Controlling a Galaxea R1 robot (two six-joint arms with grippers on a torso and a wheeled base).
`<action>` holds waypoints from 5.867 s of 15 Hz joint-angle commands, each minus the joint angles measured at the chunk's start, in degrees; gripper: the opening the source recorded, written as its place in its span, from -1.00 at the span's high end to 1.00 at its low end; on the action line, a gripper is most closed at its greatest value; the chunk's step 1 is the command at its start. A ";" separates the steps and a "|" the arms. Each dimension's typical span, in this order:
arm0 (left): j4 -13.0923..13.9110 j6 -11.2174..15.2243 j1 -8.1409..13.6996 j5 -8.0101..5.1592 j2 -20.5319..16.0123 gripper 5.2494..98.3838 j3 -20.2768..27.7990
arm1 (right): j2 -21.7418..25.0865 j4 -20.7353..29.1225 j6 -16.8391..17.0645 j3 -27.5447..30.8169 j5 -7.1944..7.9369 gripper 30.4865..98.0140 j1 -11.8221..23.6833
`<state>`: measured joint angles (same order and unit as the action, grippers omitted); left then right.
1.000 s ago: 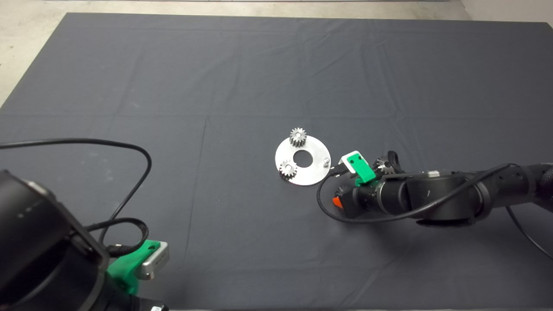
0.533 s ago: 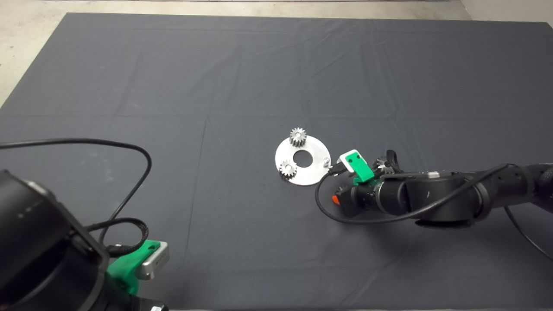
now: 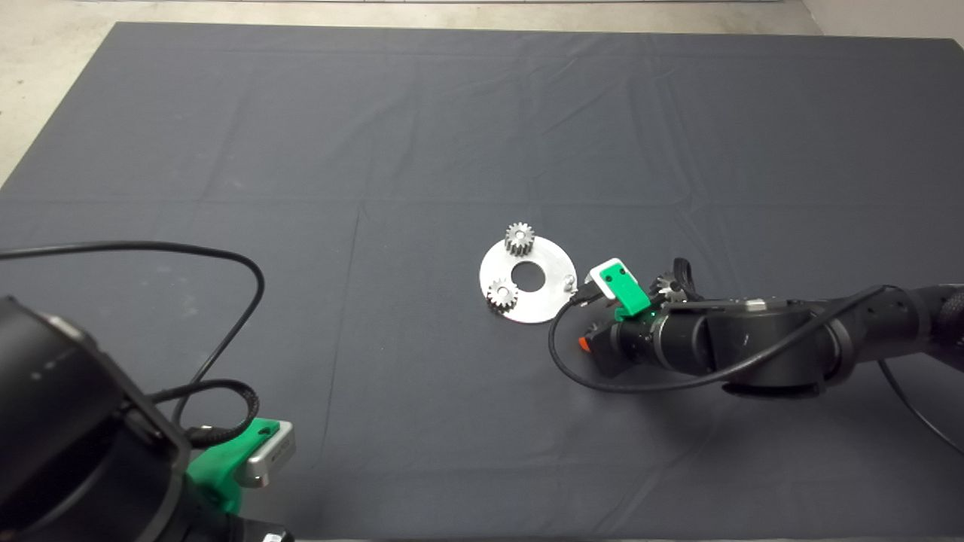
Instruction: Remove an incorrectly installed larger gear and replace it with the correct smaller gear
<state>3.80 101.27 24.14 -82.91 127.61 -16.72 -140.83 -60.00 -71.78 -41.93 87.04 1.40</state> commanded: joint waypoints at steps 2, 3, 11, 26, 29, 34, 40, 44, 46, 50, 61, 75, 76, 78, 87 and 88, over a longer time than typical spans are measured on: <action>0.94 0.42 0.65 -0.15 -0.03 -1.00 1.00 | 0.06 -1.87 -0.04 1.69 0.50 0.64 0.80; 0.94 0.42 0.65 -0.07 -0.03 -1.00 1.00 | -0.11 -1.87 0.24 1.77 0.41 0.65 0.71; 0.94 0.42 0.65 -0.15 -0.03 -1.00 1.00 | 0.15 3.42 -0.96 6.52 1.29 0.70 6.48; 0.94 0.60 0.65 -0.15 -0.03 -1.00 1.00 | -5.83 6.48 -2.93 -3.94 1.38 0.71 11.26; 0.94 0.51 0.56 -0.15 -0.03 -1.00 1.00 | -5.74 6.48 -2.93 -4.50 1.38 0.71 11.61; 0.94 0.60 0.56 -0.15 -0.03 -1.00 1.00 | -6.11 6.48 -2.93 -7.90 1.29 0.71 11.52; 0.94 0.60 0.56 -0.15 -0.03 -1.00 0.95 | -6.79 7.36 -3.19 -9.39 1.29 0.71 11.52; 0.94 0.60 0.56 -0.15 -0.03 -1.00 0.92 | -7.06 7.71 -3.37 -9.39 1.29 0.70 11.52; 0.94 0.60 0.56 -0.15 -0.09 -1.00 0.94 | -7.11 7.85 -3.37 -9.30 1.29 0.70 11.52; 0.94 0.60 0.56 -0.15 -0.07 -1.00 0.95 | -6.71 8.41 -5.78 -8.77 1.20 0.71 12.45; 0.94 0.60 0.56 -0.15 -0.03 -1.00 0.92 | -6.97 9.84 -7.59 -8.87 0.50 0.71 14.51; 0.92 0.60 0.56 -0.15 -0.03 -1.00 0.94 | -10.22 13.95 -7.67 -12.29 -0.38 0.71 14.51; 0.94 0.60 0.56 -0.15 -0.03 -1.00 1.00 | -10.22 13.95 -7.67 -12.42 -0.34 0.71 14.46; 0.94 0.60 0.56 -0.15 -0.03 -1.00 0.92 | -10.22 13.87 -7.59 -12.72 -0.21 0.71 14.42; 0.94 0.60 0.56 -0.15 -0.03 -1.00 1.00 | -9.96 14.47 -7.32 -12.65 0.06 0.71 14.33; 0.94 0.60 0.56 -0.15 -0.03 -1.00 0.93 | -9.96 14.47 -7.23 -12.66 0.06 0.70 14.33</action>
<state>3.80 101.38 24.14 -82.91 127.61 -16.73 -150.80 -46.39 -79.15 -54.85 87.08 14.41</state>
